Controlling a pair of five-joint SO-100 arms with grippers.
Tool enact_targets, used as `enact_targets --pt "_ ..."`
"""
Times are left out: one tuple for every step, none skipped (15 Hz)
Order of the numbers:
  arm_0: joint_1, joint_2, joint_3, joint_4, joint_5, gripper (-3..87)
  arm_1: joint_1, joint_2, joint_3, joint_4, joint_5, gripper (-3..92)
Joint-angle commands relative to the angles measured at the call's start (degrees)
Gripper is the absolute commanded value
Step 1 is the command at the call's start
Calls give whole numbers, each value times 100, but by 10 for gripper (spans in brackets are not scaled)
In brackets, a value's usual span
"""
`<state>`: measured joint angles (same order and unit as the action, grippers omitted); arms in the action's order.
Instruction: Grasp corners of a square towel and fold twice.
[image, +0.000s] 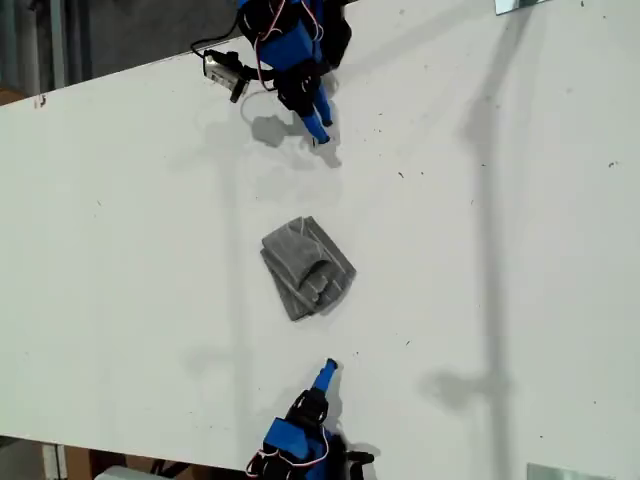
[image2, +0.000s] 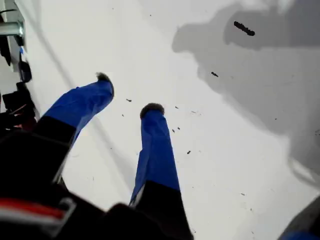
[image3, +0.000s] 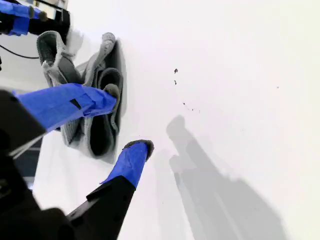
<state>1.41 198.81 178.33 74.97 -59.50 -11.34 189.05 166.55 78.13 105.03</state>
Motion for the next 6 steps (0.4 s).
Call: enact_targets --pt "-53 35 35 -9 -18 172 70 -35 -70 97 -545 141" --pt "-44 35 35 -9 -18 172 123 -35 -70 308 -1494 141" --pt "-53 35 35 -9 -18 172 141 -53 -53 343 -2180 141" --pt "-53 35 35 -9 -18 172 114 -53 -70 343 -2145 141" --pt "-53 35 35 -9 -18 172 97 -53 -70 343 -2145 141" --pt "-53 35 35 -9 -18 172 97 -53 -70 343 -2145 141"
